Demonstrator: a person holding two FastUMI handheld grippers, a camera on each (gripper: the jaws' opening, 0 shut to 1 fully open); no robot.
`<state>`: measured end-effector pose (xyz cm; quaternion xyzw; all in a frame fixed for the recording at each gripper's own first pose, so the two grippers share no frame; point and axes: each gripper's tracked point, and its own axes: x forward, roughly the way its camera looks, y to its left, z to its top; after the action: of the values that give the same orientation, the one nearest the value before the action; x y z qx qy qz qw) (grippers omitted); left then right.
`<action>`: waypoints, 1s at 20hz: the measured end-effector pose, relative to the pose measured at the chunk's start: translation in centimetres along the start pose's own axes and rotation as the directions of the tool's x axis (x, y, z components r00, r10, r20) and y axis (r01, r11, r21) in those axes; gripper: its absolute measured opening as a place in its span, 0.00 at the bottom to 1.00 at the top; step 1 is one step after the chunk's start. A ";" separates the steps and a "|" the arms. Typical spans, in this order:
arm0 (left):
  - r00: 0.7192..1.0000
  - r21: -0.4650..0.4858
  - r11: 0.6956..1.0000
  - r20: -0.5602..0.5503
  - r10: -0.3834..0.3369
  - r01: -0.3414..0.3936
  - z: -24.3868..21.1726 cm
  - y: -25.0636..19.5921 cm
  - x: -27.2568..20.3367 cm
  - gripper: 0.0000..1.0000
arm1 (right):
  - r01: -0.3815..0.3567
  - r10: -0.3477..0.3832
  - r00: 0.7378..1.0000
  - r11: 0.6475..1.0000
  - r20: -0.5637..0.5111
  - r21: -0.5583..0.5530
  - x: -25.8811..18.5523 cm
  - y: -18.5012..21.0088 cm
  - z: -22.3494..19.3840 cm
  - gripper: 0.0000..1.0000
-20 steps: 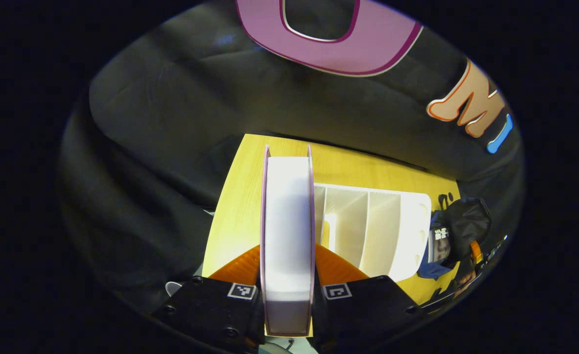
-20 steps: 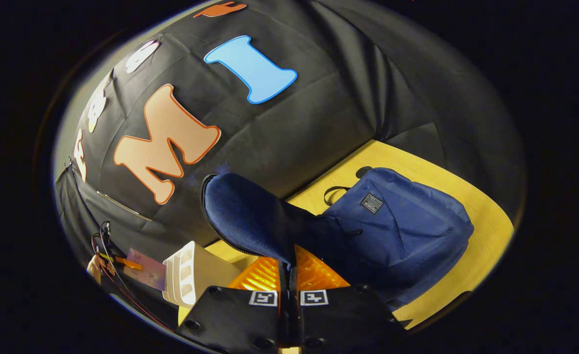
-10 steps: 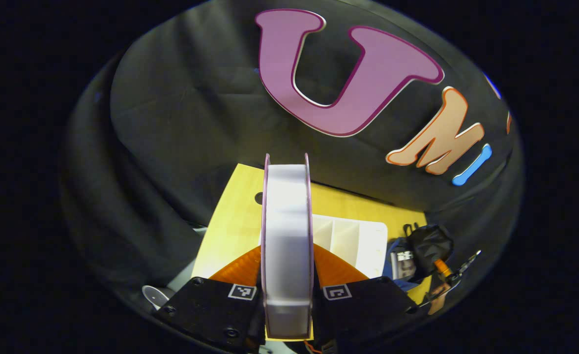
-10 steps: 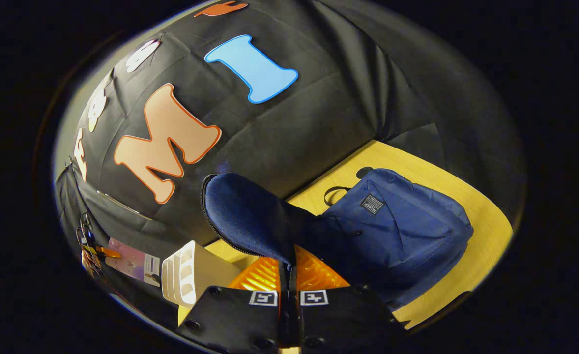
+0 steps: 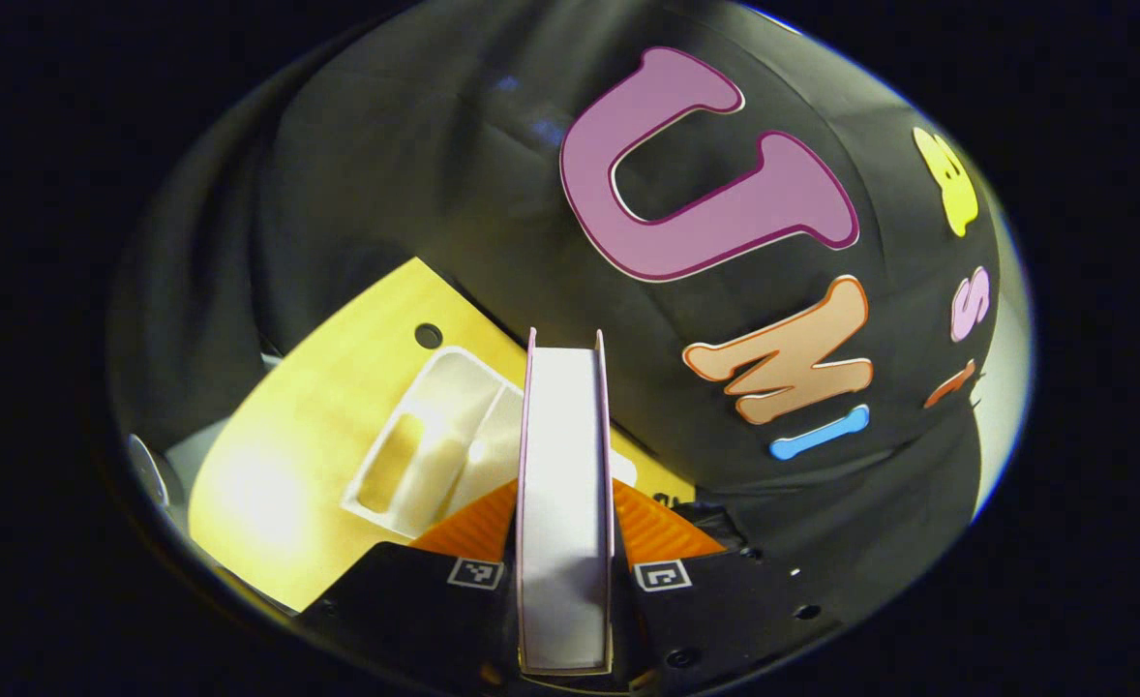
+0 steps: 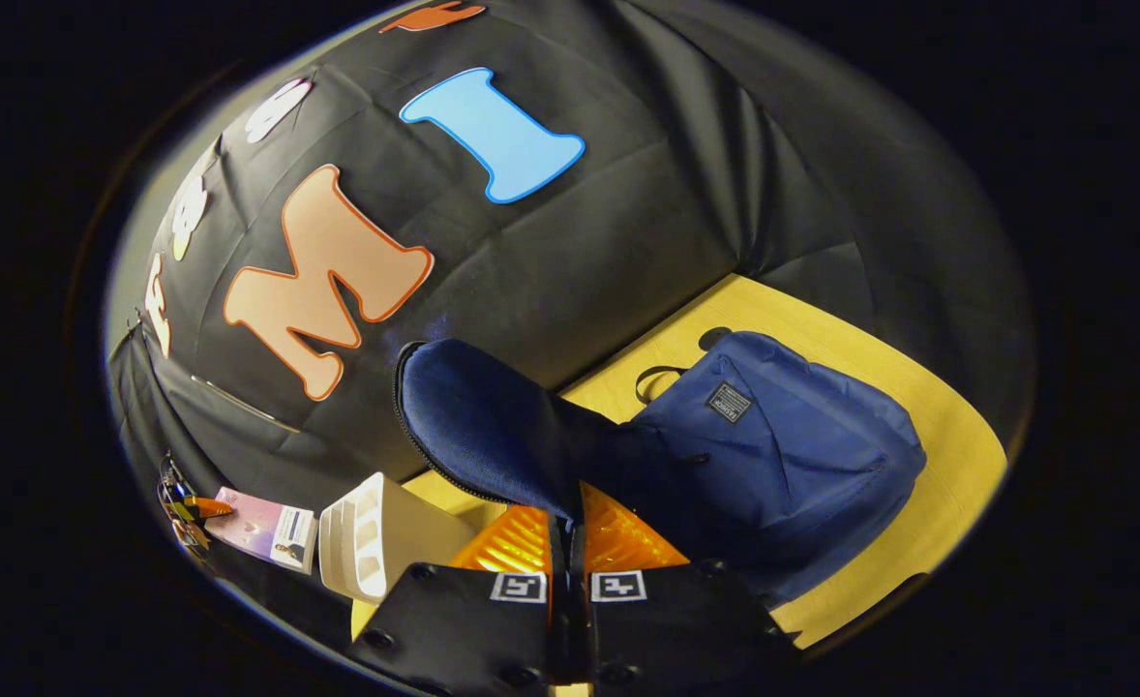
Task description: Open the schoolbag, grab two books from the bookshelf and put them into the schoolbag.
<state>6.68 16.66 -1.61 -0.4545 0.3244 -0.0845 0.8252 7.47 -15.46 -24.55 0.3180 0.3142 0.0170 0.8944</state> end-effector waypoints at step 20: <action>0.950 -0.077 0.982 -0.253 -0.186 0.171 -25.9 -13.5 20.3 0.35 | -0.078 0.078 0.997 0.996 -0.009 0.035 -0.7 0.0 0.7 0.03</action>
<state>8.65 -17.92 -9.77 -0.4894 0.3890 -0.2085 0.7521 7.29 -16.03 -23.74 0.3451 0.3064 0.0481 0.8858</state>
